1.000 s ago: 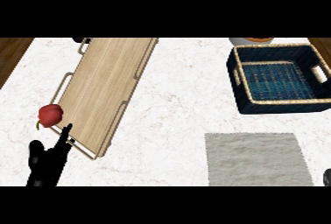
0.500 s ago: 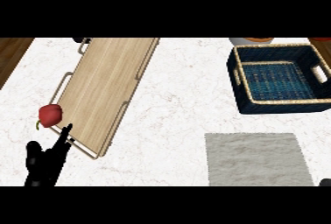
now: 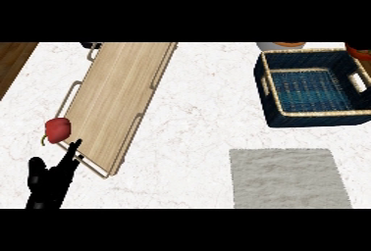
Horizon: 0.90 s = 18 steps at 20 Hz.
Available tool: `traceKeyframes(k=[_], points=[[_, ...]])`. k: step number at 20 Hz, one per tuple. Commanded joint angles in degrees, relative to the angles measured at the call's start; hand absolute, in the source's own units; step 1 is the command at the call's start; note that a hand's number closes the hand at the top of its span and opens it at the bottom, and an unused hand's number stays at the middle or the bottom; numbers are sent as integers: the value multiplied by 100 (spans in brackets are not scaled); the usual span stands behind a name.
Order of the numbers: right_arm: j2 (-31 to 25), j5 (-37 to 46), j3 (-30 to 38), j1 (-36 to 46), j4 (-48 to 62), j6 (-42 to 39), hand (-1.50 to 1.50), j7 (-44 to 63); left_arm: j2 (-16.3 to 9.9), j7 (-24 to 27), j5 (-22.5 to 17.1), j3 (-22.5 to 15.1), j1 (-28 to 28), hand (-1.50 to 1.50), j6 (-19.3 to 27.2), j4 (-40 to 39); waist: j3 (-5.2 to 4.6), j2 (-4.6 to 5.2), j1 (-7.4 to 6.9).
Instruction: Pick the tomato from the placemat and place it in the basket
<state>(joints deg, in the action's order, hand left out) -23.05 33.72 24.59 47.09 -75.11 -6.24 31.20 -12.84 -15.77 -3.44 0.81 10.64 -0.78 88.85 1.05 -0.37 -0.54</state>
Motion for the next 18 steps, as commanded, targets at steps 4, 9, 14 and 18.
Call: traceKeyframes(k=[4,9,14,18], points=[[-782,225,-168,-55,770,-246,-150,-897,123,-57,-17,55,-246,0,-27,-623,-108,70,25],[-926,20,12,-330,695,-144,-150,-1254,223,-253,139,-125,30,0,45,-117,-104,40,41],[-926,-263,368,-65,1025,207,-150,-1344,120,-171,41,122,-403,0,-99,-730,-107,55,62],[-1162,-605,773,11,932,132,-150,-1034,331,-168,208,-22,-204,0,106,-541,-106,40,90]])
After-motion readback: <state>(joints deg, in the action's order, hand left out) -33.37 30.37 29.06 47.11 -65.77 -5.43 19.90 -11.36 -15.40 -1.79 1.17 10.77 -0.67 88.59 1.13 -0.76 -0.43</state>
